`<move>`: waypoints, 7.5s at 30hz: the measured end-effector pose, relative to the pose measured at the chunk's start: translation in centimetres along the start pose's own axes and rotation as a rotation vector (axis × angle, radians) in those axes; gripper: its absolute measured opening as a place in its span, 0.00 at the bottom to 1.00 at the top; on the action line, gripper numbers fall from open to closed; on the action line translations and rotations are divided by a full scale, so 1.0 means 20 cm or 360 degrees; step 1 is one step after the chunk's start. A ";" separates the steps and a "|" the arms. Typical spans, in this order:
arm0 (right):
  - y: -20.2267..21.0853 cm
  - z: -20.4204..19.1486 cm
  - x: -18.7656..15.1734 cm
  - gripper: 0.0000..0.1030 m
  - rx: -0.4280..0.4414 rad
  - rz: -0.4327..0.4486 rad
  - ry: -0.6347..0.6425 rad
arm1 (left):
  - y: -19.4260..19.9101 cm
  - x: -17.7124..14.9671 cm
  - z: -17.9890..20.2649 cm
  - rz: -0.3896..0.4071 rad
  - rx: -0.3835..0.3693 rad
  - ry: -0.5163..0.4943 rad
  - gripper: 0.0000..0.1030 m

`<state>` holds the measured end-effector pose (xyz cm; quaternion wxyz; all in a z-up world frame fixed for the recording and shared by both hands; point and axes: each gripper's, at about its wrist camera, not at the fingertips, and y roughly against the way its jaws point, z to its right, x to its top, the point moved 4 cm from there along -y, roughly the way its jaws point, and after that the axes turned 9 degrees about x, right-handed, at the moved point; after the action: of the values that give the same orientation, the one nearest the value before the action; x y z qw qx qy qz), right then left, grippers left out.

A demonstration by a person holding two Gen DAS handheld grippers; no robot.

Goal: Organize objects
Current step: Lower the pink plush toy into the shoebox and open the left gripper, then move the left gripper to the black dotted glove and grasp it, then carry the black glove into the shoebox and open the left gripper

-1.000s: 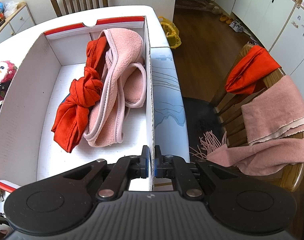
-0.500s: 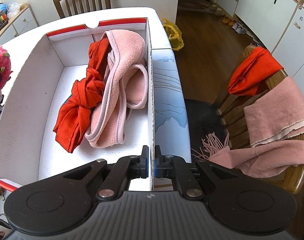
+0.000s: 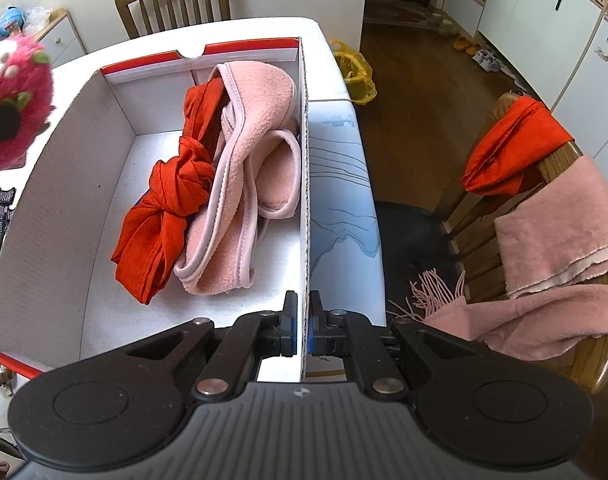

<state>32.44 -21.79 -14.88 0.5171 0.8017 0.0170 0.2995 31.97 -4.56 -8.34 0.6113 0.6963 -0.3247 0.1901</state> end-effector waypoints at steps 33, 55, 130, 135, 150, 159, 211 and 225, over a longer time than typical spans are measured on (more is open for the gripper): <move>0.01 0.04 0.00 0.04 0.0110 -0.0017 0.0046 | -0.59 0.03 0.30 -0.0343 0.0215 -0.0199 0.76; 0.01 0.05 0.00 0.04 0.0111 -0.0025 0.0040 | -0.60 0.01 0.23 -0.0361 0.0189 -0.0169 0.88; -0.03 -0.02 0.04 0.04 -0.0077 -0.0087 0.0083 | -0.46 -0.63 -1.29 -0.0604 0.0431 0.0882 0.93; -0.03 -0.02 0.05 0.04 -0.0082 -0.0089 0.0078 | -0.55 -0.67 -1.26 -0.0663 0.0438 0.0860 0.88; -0.03 -0.02 0.05 0.05 -0.0079 -0.0098 0.0087 | -0.59 -0.70 -1.24 -0.0697 0.0491 0.0839 0.63; -0.03 -0.03 0.05 0.05 -0.0078 -0.0100 0.0100 | -0.54 -0.68 -1.21 -0.0679 0.0511 0.0803 0.14; -0.03 -0.01 0.05 0.05 0.0022 -0.0084 0.0148 | -0.01 -0.06 0.10 -0.0352 -0.0205 -0.0083 0.10; -0.03 -0.01 0.05 0.04 0.0057 -0.0090 0.0172 | -0.23 -0.14 0.27 -0.0530 -0.0032 -0.0269 0.10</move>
<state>33.31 -21.12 -14.85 0.5093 0.7926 0.0727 0.3272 32.31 -9.10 -14.54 0.6117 0.7478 -0.2569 0.0238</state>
